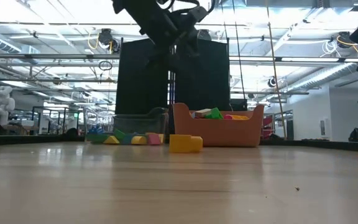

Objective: Sort blocks by size
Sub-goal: Put the big yellow game piece into the orange bin

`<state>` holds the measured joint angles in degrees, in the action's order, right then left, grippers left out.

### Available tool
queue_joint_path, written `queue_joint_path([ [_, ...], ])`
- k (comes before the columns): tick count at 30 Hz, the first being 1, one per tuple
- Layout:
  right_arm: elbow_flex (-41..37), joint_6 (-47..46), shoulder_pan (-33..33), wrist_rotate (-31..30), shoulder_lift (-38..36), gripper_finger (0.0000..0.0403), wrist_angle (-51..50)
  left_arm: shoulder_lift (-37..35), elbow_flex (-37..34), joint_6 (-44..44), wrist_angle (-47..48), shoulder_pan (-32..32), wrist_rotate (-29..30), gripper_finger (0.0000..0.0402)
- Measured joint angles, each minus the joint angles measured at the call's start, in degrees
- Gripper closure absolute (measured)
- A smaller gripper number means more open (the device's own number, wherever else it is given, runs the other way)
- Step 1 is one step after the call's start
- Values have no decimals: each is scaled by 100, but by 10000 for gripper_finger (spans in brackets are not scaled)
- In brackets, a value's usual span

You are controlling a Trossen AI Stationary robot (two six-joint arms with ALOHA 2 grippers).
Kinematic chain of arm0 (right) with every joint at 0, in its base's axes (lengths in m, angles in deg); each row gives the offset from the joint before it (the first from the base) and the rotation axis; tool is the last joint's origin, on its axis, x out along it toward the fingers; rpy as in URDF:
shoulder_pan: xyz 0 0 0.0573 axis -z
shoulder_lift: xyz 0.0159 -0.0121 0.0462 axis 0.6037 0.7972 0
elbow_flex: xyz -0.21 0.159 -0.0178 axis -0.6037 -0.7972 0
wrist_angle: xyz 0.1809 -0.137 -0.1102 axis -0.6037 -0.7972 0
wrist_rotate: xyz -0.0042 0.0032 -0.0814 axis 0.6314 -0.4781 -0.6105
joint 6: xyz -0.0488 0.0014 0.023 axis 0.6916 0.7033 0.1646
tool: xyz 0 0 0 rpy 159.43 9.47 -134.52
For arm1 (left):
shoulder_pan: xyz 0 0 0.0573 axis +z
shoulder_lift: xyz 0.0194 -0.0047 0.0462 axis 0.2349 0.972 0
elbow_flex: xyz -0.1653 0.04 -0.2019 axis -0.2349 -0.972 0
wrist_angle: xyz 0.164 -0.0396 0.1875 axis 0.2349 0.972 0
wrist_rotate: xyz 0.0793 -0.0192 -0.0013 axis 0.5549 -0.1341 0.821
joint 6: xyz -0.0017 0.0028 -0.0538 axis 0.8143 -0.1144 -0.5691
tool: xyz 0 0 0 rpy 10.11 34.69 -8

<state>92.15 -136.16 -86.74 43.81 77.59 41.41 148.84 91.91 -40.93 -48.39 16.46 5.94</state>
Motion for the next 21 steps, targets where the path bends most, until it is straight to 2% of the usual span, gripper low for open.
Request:
queue_joint_path([
  [3,0,22,1,2,0,323,-1,0,0,23,-92,93,-260,194],
  [7,0,48,0,-2,0,323,-1,0,0,58,-130,125,-440,154],
  [16,0,131,0,0,0,323,-2,12,2,1962,353,136,-408,75],
  [21,0,197,0,-1,0,323,-12,174,4,2188,613,132,-331,58],
])
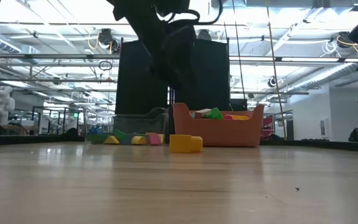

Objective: Sort blocks by size
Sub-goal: Put the big yellow game piece into the orange bin

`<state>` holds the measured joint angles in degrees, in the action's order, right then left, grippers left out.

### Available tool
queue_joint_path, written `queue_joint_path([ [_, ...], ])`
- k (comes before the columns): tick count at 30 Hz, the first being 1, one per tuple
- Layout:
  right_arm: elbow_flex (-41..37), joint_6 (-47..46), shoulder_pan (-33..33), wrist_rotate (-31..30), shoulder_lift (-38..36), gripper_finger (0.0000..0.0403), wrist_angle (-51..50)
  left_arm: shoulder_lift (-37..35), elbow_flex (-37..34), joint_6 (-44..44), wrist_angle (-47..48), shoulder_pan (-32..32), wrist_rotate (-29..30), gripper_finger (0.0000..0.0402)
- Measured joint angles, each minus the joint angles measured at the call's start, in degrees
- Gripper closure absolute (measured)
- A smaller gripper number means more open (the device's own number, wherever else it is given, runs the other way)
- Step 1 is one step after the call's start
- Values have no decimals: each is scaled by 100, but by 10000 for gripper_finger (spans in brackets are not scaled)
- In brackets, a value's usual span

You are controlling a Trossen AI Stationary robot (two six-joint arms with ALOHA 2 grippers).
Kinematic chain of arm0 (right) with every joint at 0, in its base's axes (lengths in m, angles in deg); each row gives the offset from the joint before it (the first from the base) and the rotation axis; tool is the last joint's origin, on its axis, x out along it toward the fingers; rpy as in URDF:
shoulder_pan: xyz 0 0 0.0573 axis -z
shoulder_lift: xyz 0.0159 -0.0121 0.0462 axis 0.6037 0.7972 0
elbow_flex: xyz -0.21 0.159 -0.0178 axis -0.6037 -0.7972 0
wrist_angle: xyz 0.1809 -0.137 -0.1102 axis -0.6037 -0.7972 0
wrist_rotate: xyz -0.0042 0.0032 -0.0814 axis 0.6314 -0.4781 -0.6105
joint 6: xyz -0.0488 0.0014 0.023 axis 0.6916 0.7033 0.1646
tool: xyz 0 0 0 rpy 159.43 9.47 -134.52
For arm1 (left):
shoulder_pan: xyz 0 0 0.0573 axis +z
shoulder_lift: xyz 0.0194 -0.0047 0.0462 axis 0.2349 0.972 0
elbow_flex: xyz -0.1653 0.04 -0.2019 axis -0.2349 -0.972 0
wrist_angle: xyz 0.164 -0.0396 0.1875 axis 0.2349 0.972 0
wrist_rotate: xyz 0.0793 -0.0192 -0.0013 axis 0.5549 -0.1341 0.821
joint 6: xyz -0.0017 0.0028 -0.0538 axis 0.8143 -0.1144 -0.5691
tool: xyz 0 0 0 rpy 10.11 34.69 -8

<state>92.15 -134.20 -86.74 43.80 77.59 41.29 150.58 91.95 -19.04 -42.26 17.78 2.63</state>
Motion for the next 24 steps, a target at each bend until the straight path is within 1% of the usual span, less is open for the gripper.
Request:
queue_joint_path([
  [3,0,2,0,-3,0,323,-22,180,4,492,13,-114,56,56],
  [5,0,2,2,-1,0,323,-22,323,4,514,18,-182,160,56],
  [6,0,-13,2,-1,0,323,-22,376,4,380,76,-202,181,56],
  [7,0,-70,0,-1,0,323,-22,421,2,118,135,-216,195,56],
  [8,0,-135,0,1,0,323,-25,445,4,-360,154,-230,204,56],
  [10,0,-215,0,-1,0,323,-27,462,4,-1979,301,-232,205,56],
  [11,0,-240,2,-1,0,323,-31,462,4,-2650,408,-233,168,56],
  [16,0,-251,30,-28,0,323,-35,462,4,-4415,429,-300,253,57],
  [20,0,-258,95,-29,0,323,-26,513,4,-5098,458,-324,187,57],
  [22,0,-252,128,-29,0,323,-26,523,4,-5315,574,-349,191,57],
  [24,0,-243,153,-27,0,323,-24,519,4,-5355,642,-364,255,57],
])
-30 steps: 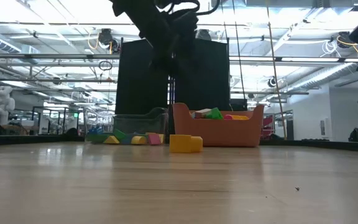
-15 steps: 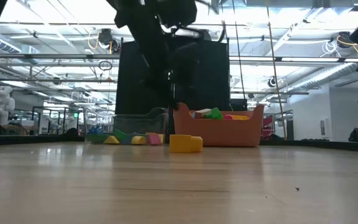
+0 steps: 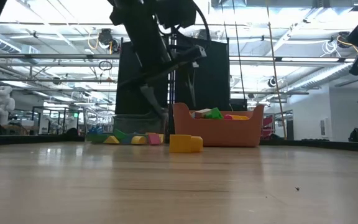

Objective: Sort blocks by size
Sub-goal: Put the big yellow game piece into the orange bin

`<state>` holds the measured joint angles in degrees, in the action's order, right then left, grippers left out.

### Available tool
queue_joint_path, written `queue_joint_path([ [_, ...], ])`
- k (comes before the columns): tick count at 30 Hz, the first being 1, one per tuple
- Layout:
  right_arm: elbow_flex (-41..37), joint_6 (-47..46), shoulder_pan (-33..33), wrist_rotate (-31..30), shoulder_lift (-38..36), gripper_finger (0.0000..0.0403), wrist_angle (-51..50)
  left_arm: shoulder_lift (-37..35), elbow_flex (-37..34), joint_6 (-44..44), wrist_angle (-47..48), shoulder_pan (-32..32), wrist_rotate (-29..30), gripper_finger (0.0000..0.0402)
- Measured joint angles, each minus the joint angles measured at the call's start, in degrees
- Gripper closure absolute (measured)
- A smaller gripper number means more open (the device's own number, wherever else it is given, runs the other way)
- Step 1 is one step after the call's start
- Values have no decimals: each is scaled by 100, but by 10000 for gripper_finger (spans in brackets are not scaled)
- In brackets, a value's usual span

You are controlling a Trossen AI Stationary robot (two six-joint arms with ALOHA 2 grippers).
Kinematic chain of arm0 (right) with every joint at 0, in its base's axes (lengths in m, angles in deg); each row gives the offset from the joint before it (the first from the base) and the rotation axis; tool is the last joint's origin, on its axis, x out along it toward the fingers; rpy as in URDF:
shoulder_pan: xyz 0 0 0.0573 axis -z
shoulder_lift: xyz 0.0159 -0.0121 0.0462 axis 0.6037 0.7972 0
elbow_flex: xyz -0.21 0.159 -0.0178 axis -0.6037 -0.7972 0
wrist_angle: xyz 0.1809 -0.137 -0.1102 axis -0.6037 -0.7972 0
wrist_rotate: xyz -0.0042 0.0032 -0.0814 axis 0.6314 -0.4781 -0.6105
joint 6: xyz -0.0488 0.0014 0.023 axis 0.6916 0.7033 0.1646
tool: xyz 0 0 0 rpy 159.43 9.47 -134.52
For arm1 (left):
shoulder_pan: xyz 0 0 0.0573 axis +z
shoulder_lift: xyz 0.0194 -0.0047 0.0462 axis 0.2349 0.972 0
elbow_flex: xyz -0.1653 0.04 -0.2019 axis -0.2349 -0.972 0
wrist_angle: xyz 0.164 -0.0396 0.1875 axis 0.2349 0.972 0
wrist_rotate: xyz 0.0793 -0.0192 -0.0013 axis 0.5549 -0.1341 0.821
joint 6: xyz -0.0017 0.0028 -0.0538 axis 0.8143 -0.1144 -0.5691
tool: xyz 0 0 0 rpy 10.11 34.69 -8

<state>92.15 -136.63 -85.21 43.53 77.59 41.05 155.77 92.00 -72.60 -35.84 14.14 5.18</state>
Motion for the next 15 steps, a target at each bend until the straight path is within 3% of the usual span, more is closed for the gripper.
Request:
queue_joint_path([
  [7,0,40,9,29,0,323,9,194,50,-151,-180,-7,233,57],
  [15,2,45,9,52,-4,323,14,1003,750,-107,205,-151,71,57],
])
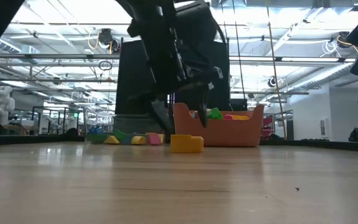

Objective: Sort blocks by size
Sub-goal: Put the big yellow game piece into the orange bin

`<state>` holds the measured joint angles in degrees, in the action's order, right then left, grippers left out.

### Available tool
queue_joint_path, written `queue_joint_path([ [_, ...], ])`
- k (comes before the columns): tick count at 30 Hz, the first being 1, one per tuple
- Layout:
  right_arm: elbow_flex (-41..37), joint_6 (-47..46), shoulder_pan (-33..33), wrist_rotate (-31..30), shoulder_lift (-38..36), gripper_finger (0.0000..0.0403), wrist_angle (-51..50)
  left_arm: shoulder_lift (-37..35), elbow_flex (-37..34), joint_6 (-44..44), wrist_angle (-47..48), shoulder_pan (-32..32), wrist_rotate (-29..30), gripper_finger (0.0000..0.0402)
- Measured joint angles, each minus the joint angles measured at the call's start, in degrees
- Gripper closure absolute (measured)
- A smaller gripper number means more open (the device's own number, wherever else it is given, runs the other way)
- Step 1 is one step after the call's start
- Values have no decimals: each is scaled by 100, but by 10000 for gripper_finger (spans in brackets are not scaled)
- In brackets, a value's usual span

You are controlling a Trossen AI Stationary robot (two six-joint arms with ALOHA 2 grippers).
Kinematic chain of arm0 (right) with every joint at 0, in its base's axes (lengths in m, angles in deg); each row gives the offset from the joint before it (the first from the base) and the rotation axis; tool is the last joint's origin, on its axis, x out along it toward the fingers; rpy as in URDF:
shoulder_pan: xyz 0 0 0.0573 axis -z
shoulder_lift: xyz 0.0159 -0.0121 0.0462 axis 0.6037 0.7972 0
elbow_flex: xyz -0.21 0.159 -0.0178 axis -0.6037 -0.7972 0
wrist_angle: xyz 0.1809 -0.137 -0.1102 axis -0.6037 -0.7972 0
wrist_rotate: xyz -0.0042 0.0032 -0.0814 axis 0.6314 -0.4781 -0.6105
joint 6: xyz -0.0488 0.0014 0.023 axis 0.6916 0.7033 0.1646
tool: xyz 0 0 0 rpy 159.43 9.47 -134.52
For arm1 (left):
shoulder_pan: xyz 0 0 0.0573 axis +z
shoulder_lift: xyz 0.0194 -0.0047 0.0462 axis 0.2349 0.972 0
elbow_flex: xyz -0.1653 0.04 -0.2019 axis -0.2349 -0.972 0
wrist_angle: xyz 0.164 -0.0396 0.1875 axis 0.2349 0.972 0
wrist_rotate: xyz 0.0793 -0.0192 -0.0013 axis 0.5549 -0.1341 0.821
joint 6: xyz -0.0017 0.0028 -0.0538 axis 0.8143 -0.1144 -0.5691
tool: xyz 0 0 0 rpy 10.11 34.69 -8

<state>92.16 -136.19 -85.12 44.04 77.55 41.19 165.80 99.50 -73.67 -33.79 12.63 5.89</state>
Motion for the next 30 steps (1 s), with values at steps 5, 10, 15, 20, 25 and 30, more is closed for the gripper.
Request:
queue_joint_path([
  [5,0,126,-2,125,2,323,-4,365,389,-183,519,-80,-20,57],
  [10,0,284,-2,130,2,323,-6,642,498,-347,467,-111,-303,57],
  [15,0,453,-2,127,2,323,-43,847,644,-320,255,-107,-349,57],
  [20,0,474,-2,113,4,323,-117,855,662,-276,266,-91,-282,57],
  [25,0,474,-2,110,4,323,-184,763,654,114,488,5,-379,57],
  [30,0,496,-2,101,4,323,-222,388,735,637,752,115,-344,57],
])
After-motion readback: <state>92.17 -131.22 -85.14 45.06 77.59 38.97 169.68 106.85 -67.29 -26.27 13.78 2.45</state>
